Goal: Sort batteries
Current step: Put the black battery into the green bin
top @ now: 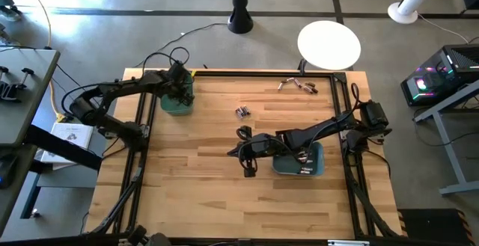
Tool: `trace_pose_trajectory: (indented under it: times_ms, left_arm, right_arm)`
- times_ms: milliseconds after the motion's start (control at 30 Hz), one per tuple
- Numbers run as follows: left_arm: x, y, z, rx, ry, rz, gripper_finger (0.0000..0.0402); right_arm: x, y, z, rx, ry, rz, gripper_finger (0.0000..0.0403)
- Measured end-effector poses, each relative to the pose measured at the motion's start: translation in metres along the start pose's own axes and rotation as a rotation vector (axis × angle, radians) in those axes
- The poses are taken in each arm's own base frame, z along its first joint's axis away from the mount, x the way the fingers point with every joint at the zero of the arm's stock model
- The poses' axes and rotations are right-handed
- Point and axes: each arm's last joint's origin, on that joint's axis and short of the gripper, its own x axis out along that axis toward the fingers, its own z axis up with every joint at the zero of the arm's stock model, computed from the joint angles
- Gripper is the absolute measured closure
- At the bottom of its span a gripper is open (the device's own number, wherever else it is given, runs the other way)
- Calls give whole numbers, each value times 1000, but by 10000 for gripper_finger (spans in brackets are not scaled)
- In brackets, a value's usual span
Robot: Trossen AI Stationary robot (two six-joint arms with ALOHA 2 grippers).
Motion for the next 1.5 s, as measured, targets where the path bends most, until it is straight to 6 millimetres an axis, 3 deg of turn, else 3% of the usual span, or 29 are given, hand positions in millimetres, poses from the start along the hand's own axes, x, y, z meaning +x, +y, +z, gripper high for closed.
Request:
trace_pose_trajectory:
  times_ms: [267,600,800,967,1167,1333,1500]
  left_arm:
    - [1,2,1,7,-3,-17,340]
    - [-1,2,2,10,-22,-19,263]
    - [-27,8,8,10,-111,-19,232]
    - [-69,3,13,-22,-330,-201,228]
    - [-116,-17,3,60,-544,-378,227]
    - [-129,-37,-15,123,-651,-488,227]
    - [-126,-59,-32,126,-680,-600,227]
  right_arm:
    - [0,0,0,3,1,0,402]
    - [0,3,-2,2,19,5,402]
    - [-13,-5,-2,31,105,-49,402]
    - [-20,-43,6,51,61,-162,402]
    - [-20,-108,-11,215,121,-316,402]
    - [-18,-152,-41,469,201,-301,395]
    - [3,-167,-79,608,302,-338,362]
